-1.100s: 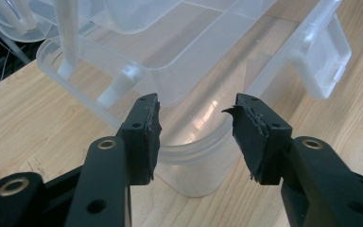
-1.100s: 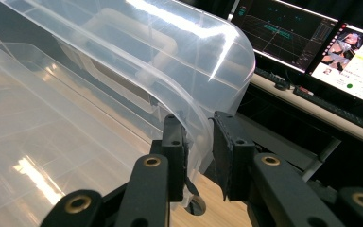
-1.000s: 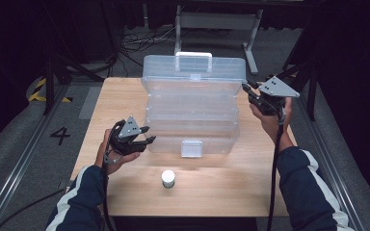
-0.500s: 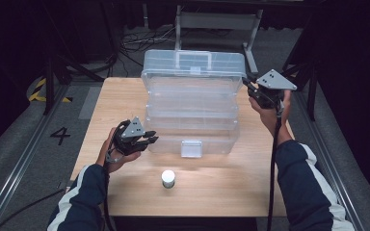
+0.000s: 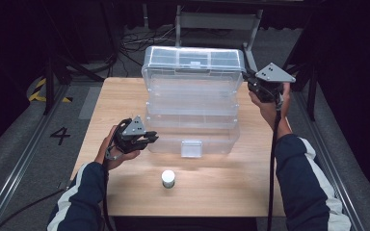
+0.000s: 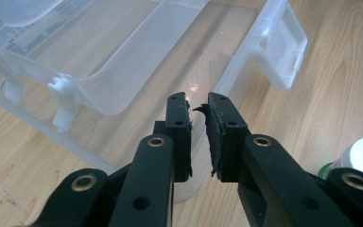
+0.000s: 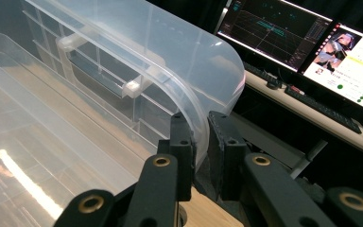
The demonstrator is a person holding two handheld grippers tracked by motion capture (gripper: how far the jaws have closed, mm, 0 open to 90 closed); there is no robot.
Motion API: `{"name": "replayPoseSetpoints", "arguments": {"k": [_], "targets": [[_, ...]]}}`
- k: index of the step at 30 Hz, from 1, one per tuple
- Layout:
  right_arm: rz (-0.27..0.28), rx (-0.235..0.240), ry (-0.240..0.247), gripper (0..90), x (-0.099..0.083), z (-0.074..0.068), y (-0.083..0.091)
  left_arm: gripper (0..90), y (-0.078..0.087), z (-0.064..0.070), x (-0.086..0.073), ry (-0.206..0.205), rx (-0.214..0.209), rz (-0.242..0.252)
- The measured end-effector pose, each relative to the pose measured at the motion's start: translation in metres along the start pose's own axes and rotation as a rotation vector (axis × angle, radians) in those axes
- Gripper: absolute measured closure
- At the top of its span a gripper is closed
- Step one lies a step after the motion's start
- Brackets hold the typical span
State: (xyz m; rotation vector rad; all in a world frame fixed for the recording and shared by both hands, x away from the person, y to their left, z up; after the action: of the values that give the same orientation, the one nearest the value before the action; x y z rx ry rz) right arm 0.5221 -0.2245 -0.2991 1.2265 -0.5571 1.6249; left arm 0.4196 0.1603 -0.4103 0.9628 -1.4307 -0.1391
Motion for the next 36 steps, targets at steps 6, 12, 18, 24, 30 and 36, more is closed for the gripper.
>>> {"name": "replayPoseSetpoints", "arguments": {"k": [6, 12, 18, 24, 30, 36], "targets": [[0.006, -0.009, -0.015, 82.0, 0.001, 0.002, -0.005, 79.7, 0.000, -0.001, 0.000, 0.002, -0.008, -0.004], [0.001, -0.018, -0.016, 82.7, 0.003, 0.005, -0.011, 79.6, 0.000, -0.002, -0.001, 0.007, -0.017, 0.003], [-0.011, -0.026, -0.005, 83.6, 0.005, 0.009, -0.017, 79.6, 0.000, -0.002, -0.001, 0.001, -0.018, 0.005], [-0.023, -0.030, 0.006, 84.3, 0.007, 0.012, -0.023, 76.8, -0.001, -0.001, -0.001, -0.009, -0.010, -0.010], [-0.027, -0.028, 0.005, 84.5, 0.008, 0.014, -0.026, 77.0, -0.002, -0.003, -0.001, -0.005, -0.024, -0.006], [-0.024, -0.028, 0.004, 84.8, 0.008, 0.016, -0.030, 77.2, -0.002, -0.005, -0.002, -0.006, -0.039, 0.002]]}}
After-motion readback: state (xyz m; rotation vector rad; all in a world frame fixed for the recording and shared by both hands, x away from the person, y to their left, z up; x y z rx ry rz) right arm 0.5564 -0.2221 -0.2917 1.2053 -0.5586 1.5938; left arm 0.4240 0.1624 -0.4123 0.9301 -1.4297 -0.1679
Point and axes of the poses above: each handheld gripper's, and its own axes: y roughly backward along the jaws, x roughly out of its top, z roughly to its right, the point moved 3 cm from there along -y, roughly forward along the jaws
